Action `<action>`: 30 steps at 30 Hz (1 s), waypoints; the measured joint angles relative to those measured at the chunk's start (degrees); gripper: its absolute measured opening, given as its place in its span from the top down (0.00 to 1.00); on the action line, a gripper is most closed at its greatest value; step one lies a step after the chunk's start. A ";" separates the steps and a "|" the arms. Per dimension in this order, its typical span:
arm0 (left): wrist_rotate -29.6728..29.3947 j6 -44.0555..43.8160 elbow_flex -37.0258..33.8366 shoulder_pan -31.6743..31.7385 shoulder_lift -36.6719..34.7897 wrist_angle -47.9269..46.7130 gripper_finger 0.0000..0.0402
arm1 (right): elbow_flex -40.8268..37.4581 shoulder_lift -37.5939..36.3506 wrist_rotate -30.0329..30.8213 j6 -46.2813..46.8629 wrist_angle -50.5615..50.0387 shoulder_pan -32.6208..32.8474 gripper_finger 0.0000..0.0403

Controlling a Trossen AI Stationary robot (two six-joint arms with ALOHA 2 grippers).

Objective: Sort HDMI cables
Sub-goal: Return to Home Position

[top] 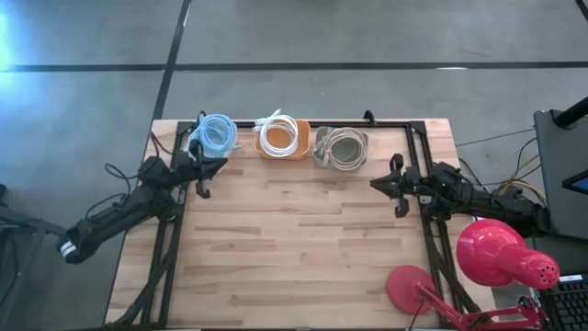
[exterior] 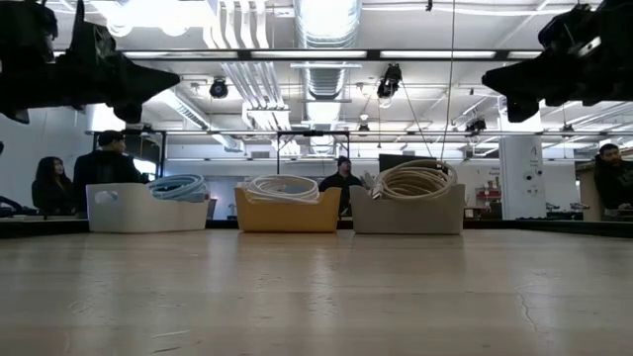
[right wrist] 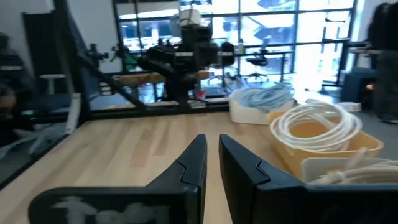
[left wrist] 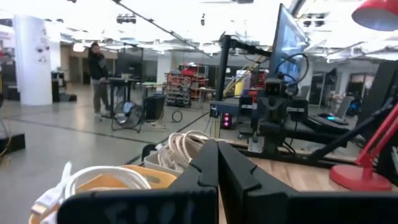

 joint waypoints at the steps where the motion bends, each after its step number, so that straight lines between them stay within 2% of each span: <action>1: 0.54 0.49 0.00 0.00 -0.01 0.15 1.00 | -0.45 -0.61 -0.92 0.07 0.08 0.00 0.90; 10: 3.91 -0.14 -0.87 0.02 -0.06 -1.02 1.00 | -2.20 -5.42 -5.69 0.79 -1.91 0.00 0.91; 16: 3.66 -6.05 -0.81 -0.24 -0.50 0.36 1.00 | -2.36 -7.49 -5.93 0.37 -3.17 0.00 0.91; 18: 1.17 -6.55 -0.88 -1.19 -0.50 0.49 1.00 | -2.48 -7.94 -5.95 -0.48 -3.06 0.00 0.91; 21: -9.04 -4.95 -0.90 -4.56 -0.30 0.04 1.00 | -3.05 -8.56 -5.94 -1.42 -2.91 -0.02 0.91; 23: -13.77 -3.50 -0.92 -7.99 -0.05 0.00 1.00 | -3.16 -8.75 -5.93 -1.29 -3.08 -0.02 0.91; 30: -21.23 0.64 -0.94 -23.07 0.95 0.00 1.00 | -3.16 -8.84 -5.94 -3.46 -3.67 -0.02 0.91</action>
